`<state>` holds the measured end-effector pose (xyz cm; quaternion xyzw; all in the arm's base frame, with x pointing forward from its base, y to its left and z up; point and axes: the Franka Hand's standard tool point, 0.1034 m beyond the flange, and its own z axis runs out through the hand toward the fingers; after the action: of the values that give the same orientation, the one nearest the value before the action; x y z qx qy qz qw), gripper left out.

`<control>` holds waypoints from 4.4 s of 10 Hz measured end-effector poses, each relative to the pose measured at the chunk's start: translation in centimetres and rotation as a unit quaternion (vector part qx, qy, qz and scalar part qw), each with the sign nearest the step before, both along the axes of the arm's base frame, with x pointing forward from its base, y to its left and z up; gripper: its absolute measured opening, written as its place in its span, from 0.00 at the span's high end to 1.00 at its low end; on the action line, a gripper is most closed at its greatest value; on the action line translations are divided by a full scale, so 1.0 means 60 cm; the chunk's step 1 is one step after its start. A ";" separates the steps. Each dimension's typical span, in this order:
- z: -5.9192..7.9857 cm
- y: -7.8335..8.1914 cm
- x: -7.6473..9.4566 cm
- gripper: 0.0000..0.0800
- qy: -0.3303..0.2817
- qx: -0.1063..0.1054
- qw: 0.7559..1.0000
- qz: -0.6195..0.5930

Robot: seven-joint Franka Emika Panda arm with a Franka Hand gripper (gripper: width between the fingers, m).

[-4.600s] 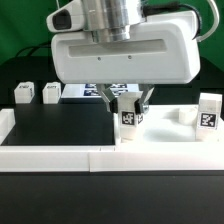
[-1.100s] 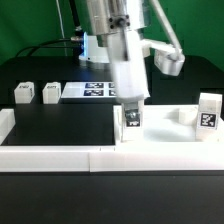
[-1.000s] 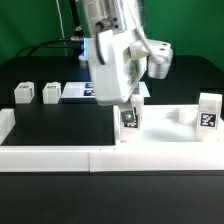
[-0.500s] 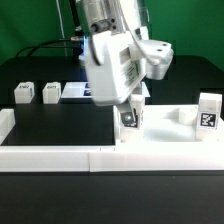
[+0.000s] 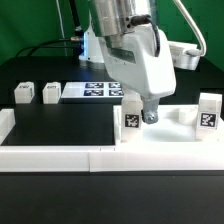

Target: Assemble square table

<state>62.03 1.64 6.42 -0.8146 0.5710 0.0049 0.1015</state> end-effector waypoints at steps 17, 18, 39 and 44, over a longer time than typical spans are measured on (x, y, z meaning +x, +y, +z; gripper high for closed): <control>0.007 -0.012 0.005 0.63 0.040 -0.029 0.996 -0.068; 0.006 -0.010 0.006 0.63 0.054 -0.015 0.986 -0.155; 0.060 0.030 -0.013 0.19 0.074 0.029 0.945 -0.317; 0.068 0.012 -0.028 0.19 0.017 0.011 0.987 -0.159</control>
Offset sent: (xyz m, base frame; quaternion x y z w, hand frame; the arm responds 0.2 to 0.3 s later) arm 0.0069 0.0085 0.0018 -0.0511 -0.0441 -0.3503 0.9342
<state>60.33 2.34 10.49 -0.7120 0.6950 0.0082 0.1001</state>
